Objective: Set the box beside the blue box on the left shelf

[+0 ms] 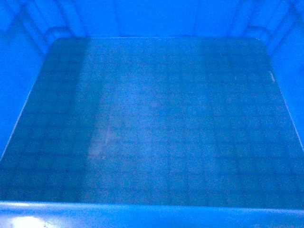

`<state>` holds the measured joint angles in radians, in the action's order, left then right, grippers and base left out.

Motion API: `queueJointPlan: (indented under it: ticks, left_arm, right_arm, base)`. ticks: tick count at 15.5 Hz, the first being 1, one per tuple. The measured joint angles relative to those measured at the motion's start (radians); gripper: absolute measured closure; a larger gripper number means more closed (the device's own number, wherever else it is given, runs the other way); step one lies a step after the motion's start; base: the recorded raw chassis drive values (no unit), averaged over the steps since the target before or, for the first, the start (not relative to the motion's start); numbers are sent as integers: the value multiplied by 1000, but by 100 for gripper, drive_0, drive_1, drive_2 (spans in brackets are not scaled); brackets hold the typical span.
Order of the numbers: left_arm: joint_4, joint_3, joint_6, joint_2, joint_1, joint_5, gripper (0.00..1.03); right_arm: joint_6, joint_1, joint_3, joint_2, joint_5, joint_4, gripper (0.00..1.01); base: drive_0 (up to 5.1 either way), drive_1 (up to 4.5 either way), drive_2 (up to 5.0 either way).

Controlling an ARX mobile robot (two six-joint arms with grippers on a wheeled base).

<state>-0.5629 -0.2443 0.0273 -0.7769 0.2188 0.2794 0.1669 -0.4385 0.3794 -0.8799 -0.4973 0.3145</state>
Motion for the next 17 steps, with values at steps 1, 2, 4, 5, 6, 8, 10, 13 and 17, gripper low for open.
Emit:
queueJointPlan:
  ticks: [1, 2, 4, 5, 6, 8, 10, 13, 17]
  left_arm:
    - [2, 0, 0, 0, 0, 0, 91]
    - [-3, 0, 0, 0, 0, 0, 91]
    - [-1, 0, 0, 0, 0, 0, 91]
    - [2, 0, 0, 0, 0, 0, 91]
    - [-1, 0, 0, 0, 0, 0, 91]
    - [0, 0, 0, 0, 0, -1, 91]
    - [-1, 0, -1, 0, 0, 0, 91]
    - [0, 1, 0, 0, 0, 0, 91]
    - [0, 2, 0, 0, 0, 0, 91]
  right_arm:
    - [0, 0, 0, 0, 0, -3, 82]
    - [0, 0, 0, 0, 0, 0, 82]
    - [0, 0, 0, 0, 0, 0, 82]
    - [0, 0, 0, -2, 0, -2, 82]
    - [0, 0, 0, 0, 0, 2, 82]
    - [0, 0, 0, 0, -2, -2, 82]
    - [0, 0, 0, 0, 0, 0, 82]
    - [0, 0, -2, -2, 0, 1, 82]
    - [0, 0, -2, -2, 0, -2, 82]
  base:
    - [-11, 418, -440]
    - [-8, 420, -437]
    - [-2, 427, -431]
    - [-9, 420, -438]
    - [-6, 423, -434]
    - [-2, 427, -431]
    - [1, 430, -428]
    - [5, 434, -423]
    - [5, 434, -424]
